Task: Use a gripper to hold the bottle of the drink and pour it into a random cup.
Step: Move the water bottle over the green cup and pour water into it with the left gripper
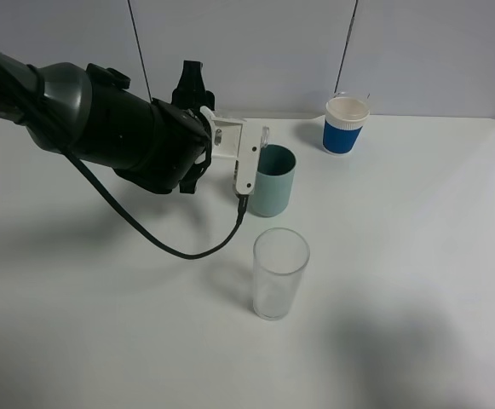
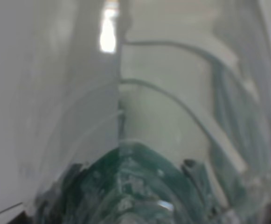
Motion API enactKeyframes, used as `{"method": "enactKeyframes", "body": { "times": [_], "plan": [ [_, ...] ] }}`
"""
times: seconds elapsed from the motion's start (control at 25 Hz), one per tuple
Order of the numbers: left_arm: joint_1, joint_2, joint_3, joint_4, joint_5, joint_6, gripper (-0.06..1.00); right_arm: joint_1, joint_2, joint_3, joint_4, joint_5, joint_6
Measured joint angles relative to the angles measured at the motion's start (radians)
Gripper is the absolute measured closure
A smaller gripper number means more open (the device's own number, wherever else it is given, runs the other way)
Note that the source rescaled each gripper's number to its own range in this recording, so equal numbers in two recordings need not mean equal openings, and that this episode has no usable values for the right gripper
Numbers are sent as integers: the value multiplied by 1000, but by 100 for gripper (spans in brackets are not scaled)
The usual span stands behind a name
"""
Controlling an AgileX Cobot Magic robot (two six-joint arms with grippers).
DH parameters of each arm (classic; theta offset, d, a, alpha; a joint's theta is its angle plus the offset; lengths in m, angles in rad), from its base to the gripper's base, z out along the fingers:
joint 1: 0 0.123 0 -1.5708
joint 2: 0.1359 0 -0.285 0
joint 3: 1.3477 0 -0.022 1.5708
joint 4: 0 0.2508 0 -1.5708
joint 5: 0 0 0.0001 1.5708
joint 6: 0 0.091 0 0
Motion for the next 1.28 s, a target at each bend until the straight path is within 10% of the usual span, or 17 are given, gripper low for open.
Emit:
{"method": "enactKeyframes", "body": {
  "times": [1.28],
  "plan": [
    [0,0,-45,7,-26,125,90,0,0,0,0,0,0]
  ]
}}
